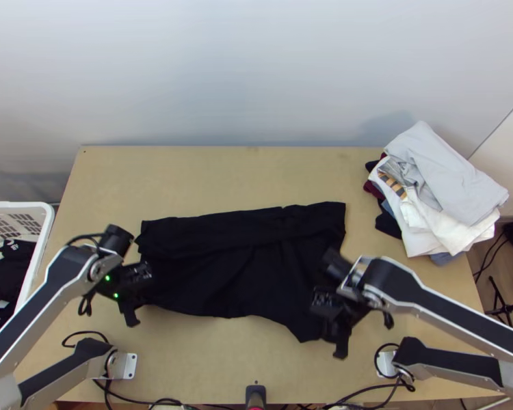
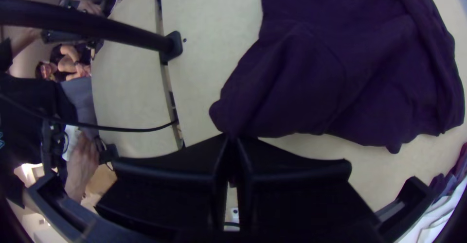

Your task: Fold the t-shirt

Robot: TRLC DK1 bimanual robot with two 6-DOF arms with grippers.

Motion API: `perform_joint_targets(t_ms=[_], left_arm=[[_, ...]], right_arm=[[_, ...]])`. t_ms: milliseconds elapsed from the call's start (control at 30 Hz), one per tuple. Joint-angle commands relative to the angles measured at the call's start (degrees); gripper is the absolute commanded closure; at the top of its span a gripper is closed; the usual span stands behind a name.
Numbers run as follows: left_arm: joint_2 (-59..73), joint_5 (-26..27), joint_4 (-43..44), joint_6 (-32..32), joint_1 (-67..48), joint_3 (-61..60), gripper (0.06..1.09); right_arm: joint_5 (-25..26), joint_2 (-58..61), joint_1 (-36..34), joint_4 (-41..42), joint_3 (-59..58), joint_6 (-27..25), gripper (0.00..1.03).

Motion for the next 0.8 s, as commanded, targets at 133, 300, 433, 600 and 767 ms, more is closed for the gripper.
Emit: perform_joint_targets(t_ms=[133, 300, 433, 600, 767], left_arm=[[11.9, 0.7, 8.5, 3.5, 15.5, 5.9, 1.05], [16.5, 1.3, 10.0, 2.3, 16.0, 9.8, 1.05], [21.5, 2.0, 10.2, 1.0, 17.3, 14.8, 1.05], [26.4, 2.4, 11.0, -0.5, 16.3, 16.5, 1.05], [26.5, 2.3, 11.6, -0.5, 15.6, 15.6, 1.05]], right_arm=[[-1.4, 11.3, -23.5, -1.3, 10.5, -7.8, 1.00], [-1.4, 19.1, -26.4, -1.0, 19.3, -8.7, 1.00], [-1.3, 24.0, -27.2, -1.0, 26.8, -8.6, 1.00], [-1.3, 29.5, -27.5, -1.0, 36.7, -7.3, 1.00], [-0.3, 33.4, -26.9, -0.9, 45.5, -6.2, 1.00]])
